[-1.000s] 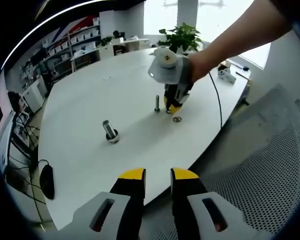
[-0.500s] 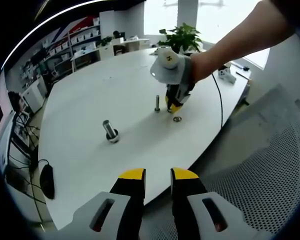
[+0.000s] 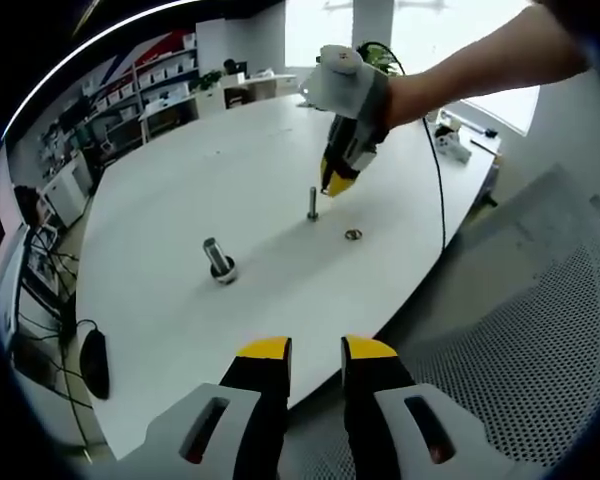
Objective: Place the washer onto the threaded stud by aligning its center hole with the stud, sliding it down to the base, and recovering from edge contact or off-axis alignment until the washer reaches the visible bottom stop.
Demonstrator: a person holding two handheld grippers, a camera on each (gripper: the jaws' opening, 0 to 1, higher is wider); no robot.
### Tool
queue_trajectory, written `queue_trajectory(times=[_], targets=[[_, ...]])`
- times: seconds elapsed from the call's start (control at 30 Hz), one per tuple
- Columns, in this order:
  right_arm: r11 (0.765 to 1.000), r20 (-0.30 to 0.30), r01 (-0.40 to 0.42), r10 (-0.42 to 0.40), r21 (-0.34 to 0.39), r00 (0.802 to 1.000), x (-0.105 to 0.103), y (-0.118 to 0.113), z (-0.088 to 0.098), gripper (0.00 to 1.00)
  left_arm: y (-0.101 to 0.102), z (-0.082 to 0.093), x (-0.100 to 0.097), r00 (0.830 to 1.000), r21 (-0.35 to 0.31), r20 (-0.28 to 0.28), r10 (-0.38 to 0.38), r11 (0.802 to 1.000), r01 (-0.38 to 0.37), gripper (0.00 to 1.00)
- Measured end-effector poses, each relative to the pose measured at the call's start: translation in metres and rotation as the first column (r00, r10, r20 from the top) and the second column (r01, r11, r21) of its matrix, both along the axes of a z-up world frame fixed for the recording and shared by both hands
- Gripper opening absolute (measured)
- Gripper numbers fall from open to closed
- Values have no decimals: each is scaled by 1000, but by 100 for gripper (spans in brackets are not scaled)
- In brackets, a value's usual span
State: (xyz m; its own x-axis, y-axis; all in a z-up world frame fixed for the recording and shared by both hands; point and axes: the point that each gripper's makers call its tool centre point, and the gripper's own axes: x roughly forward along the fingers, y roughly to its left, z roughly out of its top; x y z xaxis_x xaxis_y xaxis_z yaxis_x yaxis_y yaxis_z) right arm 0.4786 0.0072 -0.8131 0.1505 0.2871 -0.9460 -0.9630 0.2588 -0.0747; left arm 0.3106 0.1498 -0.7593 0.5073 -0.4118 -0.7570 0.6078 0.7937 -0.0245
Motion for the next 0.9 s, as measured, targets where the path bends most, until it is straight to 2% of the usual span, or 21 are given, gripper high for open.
queue_trajectory(times=[0.3, 0.4, 0.63, 0.9], targets=[[998, 23, -55, 55, 1, 998, -4, 7, 11, 14, 2, 0, 1, 1000, 3, 5, 11, 1000, -11, 17], [997, 48, -78, 78, -6, 996, 4, 11, 10, 14, 3, 1, 2, 1000, 4, 7, 15, 1000, -15, 17], [996, 29, -94, 94, -12, 995, 3, 26, 8, 14, 2, 0, 1, 1000, 6, 4, 9, 1000, -9, 17], [996, 21, -72, 74, -48, 997, 8, 24, 10, 14, 3, 1, 1, 1000, 1, 8, 14, 1000, -14, 17]])
